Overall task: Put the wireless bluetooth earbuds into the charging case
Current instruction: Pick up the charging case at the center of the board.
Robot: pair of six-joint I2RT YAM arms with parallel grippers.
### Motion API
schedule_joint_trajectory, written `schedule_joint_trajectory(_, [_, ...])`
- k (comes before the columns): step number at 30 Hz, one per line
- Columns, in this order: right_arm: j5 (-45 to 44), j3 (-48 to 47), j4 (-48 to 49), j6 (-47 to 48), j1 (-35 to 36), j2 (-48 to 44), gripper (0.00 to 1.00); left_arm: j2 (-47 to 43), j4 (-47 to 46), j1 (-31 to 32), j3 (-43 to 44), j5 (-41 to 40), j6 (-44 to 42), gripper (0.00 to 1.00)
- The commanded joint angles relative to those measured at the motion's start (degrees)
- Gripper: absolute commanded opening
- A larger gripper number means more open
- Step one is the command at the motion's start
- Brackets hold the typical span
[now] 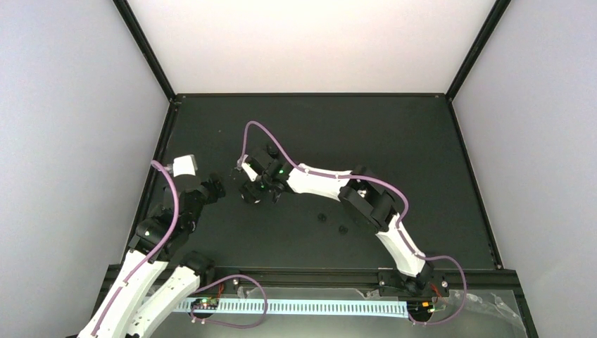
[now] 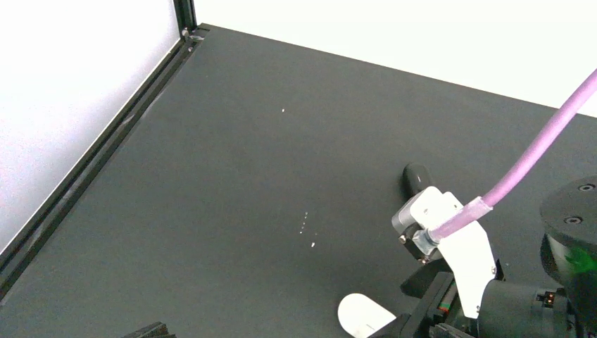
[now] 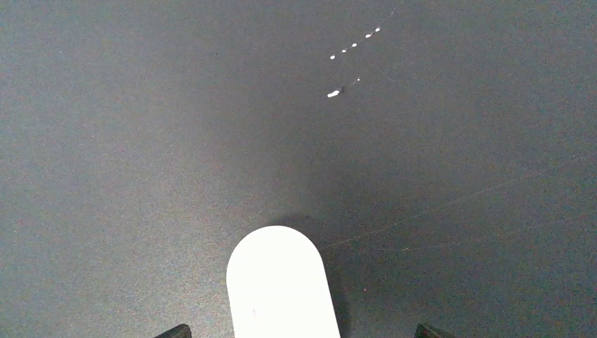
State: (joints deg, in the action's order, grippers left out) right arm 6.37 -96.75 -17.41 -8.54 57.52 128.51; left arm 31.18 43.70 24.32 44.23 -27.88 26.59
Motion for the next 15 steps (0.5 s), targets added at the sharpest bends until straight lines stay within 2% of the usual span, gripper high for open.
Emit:
schedule_joint_trajectory(1, [-0.60,-2.55,-3.25,2.09,0.45,2.09,0.82,0.14,0.60,-0.42,0.85,-0.61,-1.25,0.99])
schedule_joint_trajectory(11, [-4.59,-6.62,-6.80,2.69,2.46,5.52,0.73,0.02,0.26,-0.50,0.71,0.20,-1.58,0.99])
schedule_joint_trajectory(15, [-6.45,-6.62,-7.33,2.97,3.00,5.99,0.66,-0.28,0.14,-0.58,0.67,0.28,-1.67,0.99])
